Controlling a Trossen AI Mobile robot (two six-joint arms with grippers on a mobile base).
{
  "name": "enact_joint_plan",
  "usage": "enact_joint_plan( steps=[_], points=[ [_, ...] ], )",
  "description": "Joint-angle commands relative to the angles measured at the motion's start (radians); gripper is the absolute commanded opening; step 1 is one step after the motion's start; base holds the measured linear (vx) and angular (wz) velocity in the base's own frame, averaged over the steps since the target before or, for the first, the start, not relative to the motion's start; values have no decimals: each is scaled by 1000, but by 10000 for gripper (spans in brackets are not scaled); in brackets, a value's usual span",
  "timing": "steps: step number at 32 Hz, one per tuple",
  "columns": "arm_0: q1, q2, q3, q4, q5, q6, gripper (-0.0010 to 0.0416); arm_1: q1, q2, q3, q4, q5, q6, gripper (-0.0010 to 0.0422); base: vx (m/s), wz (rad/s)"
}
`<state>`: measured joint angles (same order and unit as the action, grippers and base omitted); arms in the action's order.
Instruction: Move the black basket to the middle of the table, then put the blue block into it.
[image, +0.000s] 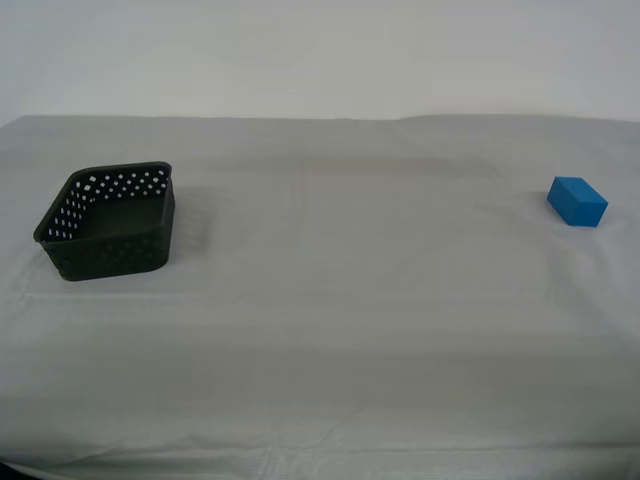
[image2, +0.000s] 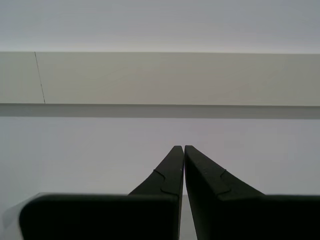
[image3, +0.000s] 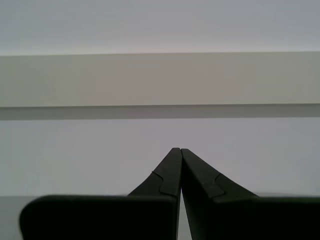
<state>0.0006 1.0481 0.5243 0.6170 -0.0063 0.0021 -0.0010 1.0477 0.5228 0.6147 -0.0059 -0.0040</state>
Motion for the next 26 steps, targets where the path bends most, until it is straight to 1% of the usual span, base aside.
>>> enact_joint_plan(
  steps=[1, 9, 16, 19, 23, 24, 26],
  points=[
    [1, 0, 1, -35, 0, 1, 0, 0, 0, 0, -8, 0, -4, 0, 0, 0],
    [1, 0, 1, -35, 0, 1, 0, 0, 0, 0, -56, 0, -7, 0, 0, 0],
    [1, 0, 1, -35, 0, 1, 0, 0, 0, -1, -61, 0, -7, 0, 0, 0],
    [1, 0, 1, -41, 0, 0, 0, -1, 0, -1, -83, 0, -17, 0, 0, 0],
    [1, 0, 1, -56, 0, 1, 0, -1, 0, 0, -149, 0, -51, 0, 0, 0],
    [1, 0, 1, -58, 0, 1, 0, -1, 0, 3, -184, 3, -60, 0, 0, 0],
    [1, 0, 1, -63, 0, 1, 1, 0, 0, 15, -264, 34, -71, 0, 0, 0]
  ],
)
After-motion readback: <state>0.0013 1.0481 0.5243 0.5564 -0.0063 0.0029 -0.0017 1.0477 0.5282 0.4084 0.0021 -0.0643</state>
